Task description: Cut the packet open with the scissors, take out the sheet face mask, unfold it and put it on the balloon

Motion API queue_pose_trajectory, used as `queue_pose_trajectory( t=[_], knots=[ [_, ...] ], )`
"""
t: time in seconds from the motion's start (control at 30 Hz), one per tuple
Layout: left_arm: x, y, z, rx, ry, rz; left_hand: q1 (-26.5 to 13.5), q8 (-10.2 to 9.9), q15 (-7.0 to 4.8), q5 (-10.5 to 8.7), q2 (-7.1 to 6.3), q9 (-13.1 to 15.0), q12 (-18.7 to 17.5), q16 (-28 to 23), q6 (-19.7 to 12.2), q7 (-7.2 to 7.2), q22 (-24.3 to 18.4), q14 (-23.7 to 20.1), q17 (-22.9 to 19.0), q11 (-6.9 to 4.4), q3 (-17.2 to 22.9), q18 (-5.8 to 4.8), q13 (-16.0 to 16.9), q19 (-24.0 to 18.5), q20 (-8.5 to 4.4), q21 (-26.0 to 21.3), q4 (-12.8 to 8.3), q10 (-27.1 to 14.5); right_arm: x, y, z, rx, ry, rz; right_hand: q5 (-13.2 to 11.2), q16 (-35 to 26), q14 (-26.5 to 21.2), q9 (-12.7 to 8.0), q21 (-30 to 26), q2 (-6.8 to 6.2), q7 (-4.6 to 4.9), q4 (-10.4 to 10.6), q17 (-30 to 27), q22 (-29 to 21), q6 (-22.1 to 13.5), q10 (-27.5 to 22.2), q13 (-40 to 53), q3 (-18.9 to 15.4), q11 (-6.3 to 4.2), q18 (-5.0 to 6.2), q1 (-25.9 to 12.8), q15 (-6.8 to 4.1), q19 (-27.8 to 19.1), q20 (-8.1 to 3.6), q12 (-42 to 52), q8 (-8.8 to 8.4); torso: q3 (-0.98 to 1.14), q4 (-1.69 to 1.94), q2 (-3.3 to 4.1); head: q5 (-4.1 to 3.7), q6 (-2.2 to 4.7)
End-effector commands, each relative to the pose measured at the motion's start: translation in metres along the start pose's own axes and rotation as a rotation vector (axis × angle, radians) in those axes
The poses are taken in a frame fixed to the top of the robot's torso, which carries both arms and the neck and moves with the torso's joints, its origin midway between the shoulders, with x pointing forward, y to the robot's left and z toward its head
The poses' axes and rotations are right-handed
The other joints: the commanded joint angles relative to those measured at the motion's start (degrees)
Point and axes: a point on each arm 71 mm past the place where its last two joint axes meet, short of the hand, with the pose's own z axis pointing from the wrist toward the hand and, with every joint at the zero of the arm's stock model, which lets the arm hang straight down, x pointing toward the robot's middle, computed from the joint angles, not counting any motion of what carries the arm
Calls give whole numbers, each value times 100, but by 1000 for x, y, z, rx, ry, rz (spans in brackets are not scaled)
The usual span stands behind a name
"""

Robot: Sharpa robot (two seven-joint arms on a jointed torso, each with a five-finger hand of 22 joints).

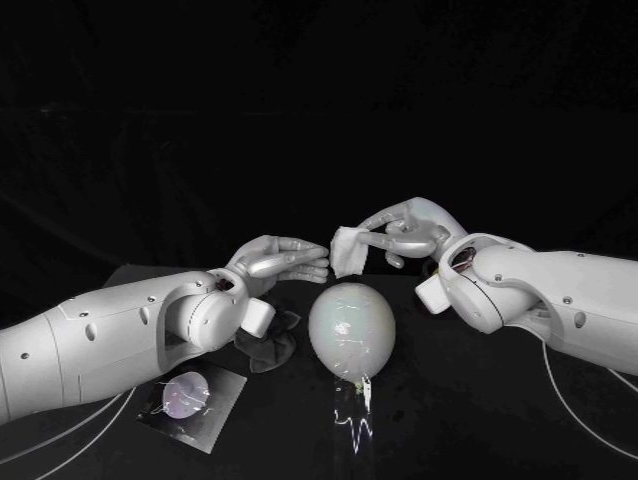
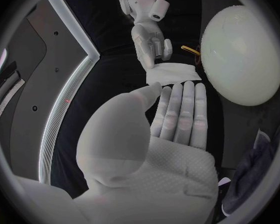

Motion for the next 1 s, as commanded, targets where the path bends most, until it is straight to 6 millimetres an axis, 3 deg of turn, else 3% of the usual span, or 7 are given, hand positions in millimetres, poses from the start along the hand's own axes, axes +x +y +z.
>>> queue_pose_trajectory(
  t=[0.03, 0.23, 0.57, 0.67, 0.8, 0.87, 1.0],
  knots=[
    [0, 3, -1, -47, -5, 1, -50, -21, 16, 25, -35, -10, 24, -33, -48, 15, -35, -26, 15, -10, -2, 109, 9, 8, 63, -60, 63, -46, -4, 2, 4, -14, -40, -5, 40, 30, 609, 249, 23, 48, 4, -30, 1510, 13, 32, 608, 1506, 1, -26, 72, 0, -50, 42, -14, 19, 80, -4, 1, 7, -22, 15],
    [-2, 7, -4, -79, -8, -7, -168, -47, 36, 29, -91, -23, 50, -85, -65, 21, -213, -102, 37, -4, -4, 137, 16, 145, 107, -281, 283, -100, -7, 3, 12, -11, -73, -20, 39, 30, 609, 250, 26, 50, 4, -31, 1510, 15, 32, 608, 1506, 1, -26, 72, 0, -50, 45, -14, 19, 81, -5, 4, 10, -49, 13],
    [3, 16, -8, -121, 14, -164, -338, -76, -34, 30, -7, -34, 100, 16, -124, 0, -444, 176, 120, -23, -34, 146, 25, 771, -46, -485, 750, -116, 1, 11, 23, -61, -73, -67, 38, 30, 609, 251, 38, 52, 3, -35, 1510, 23, 32, 608, 1506, 1, -27, 69, 0, -50, 56, -15, 19, 82, -8, 2, 9, -39, 24],
    [9, 17, -6, -117, 39, -238, -968, -131, -6, 27, 160, -58, 96, -22, -200, 48, -564, 160, 116, 10, -266, 139, 22, 849, -38, -651, 1449, -150, 8, 17, 25, -94, -55, -93, 38, 30, 609, 251, 38, 52, 3, -35, 1510, 23, 32, 608, 1506, 1, -27, 69, 0, -50, 56, -15, 19, 82, -13, 3, 12, -44, 37],
    [15, 18, -2, -103, 61, -317, -2007, -178, 60, -10, 434, -73, 34, -172, -314, 129, -740, -17, 62, 85, -737, 136, 12, 945, 3, -913, 1509, -300, 17, 25, 26, -150, -36, -141, 38, 30, 609, 252, 39, 52, 3, -38, 1510, 25, 31, 608, 1506, 0, -27, 68, 1, -50, 57, -16, 19, 83, -10, -2, 5, -32, 41],
    [16, 18, 0, -96, 62, -358, -2735, -204, 122, 17, 692, -77, 14, -334, -403, 179, -799, -238, -13, 157, -1048, 138, 11, 942, 59, -1128, 1443, -424, 24, 30, 26, -190, -22, -171, 38, 30, 609, 252, 39, 52, 3, -38, 1510, 25, 31, 608, 1506, 0, -27, 68, 1, -50, 58, -16, 19, 83, -3, 1, 5, -29, 49],
    [17, 17, 4, -82, 54, -420, -3031, -259, 188, 14, 784, -101, 2, -447, -547, 236, -794, -374, -74, 194, -1265, 136, 4, 934, 108, -1328, 1503, -560, 33, 37, 24, -245, 1, -209, 37, 30, 609, 253, 54, 50, 3, -42, 1510, 35, 30, 608, 1506, -2, -27, 64, 1, -51, 71, -16, 19, 84, -1, -4, 12, -16, 70]
  ],
)
